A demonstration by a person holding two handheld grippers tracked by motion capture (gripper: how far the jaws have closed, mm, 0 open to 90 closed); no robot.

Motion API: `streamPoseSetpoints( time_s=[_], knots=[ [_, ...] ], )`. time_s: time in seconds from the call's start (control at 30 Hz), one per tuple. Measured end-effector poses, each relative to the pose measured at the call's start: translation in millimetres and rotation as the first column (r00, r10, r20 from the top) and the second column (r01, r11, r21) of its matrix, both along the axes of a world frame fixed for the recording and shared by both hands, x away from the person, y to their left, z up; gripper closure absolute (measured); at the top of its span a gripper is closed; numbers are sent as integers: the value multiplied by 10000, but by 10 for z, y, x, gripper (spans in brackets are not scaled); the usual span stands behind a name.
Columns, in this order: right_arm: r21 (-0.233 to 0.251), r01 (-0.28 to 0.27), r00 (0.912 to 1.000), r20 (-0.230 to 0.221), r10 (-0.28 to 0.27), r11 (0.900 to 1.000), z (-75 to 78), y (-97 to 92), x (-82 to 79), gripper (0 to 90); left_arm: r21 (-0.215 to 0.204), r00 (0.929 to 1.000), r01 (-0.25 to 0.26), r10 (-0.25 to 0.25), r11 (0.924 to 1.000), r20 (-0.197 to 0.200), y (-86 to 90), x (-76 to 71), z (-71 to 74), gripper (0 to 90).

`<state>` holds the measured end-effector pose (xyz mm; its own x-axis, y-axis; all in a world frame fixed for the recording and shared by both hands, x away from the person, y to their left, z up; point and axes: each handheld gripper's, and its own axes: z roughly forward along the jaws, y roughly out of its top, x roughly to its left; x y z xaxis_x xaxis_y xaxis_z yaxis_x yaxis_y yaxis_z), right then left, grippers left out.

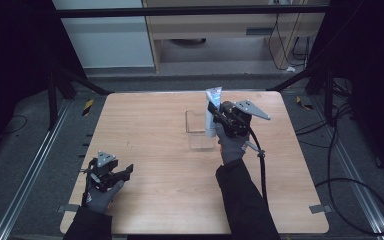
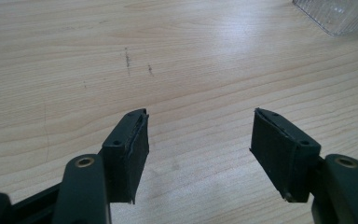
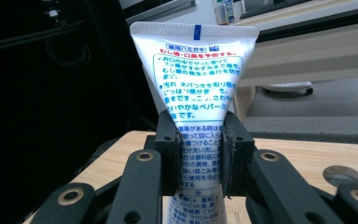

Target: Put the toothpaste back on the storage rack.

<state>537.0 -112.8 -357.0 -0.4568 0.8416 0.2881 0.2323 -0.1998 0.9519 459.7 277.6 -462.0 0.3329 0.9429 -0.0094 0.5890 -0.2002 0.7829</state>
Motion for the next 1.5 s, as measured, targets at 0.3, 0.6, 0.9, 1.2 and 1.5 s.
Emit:
streamPoseSetpoints(
  time_s=[0.3,0.6,0.9,1.2,1.5],
  knots=[
    [53,335,9994,-36,-335,9994,-46,109,209,726,-25,10000,-19,19,10000,-3,8,2,0,358],
    [36,731,9973,-107,-730,9973,-127,191,352,726,-20,10000,-25,25,10000,14,11,2,2,358],
    [-217,1105,9936,-193,-1109,9936,-234,258,454,726,-35,10000,-13,13,10000,0,12,4,1,358],
    [-554,1351,9903,-254,-1367,9893,-349,345,521,726,-59,10000,-17,17,10000,19,12,4,1,358],
    [-626,1560,9865,-400,-1586,9858,-469,378,566,724,-77,10000,-17,17,10000,25,14,4,2,359]
  ],
)
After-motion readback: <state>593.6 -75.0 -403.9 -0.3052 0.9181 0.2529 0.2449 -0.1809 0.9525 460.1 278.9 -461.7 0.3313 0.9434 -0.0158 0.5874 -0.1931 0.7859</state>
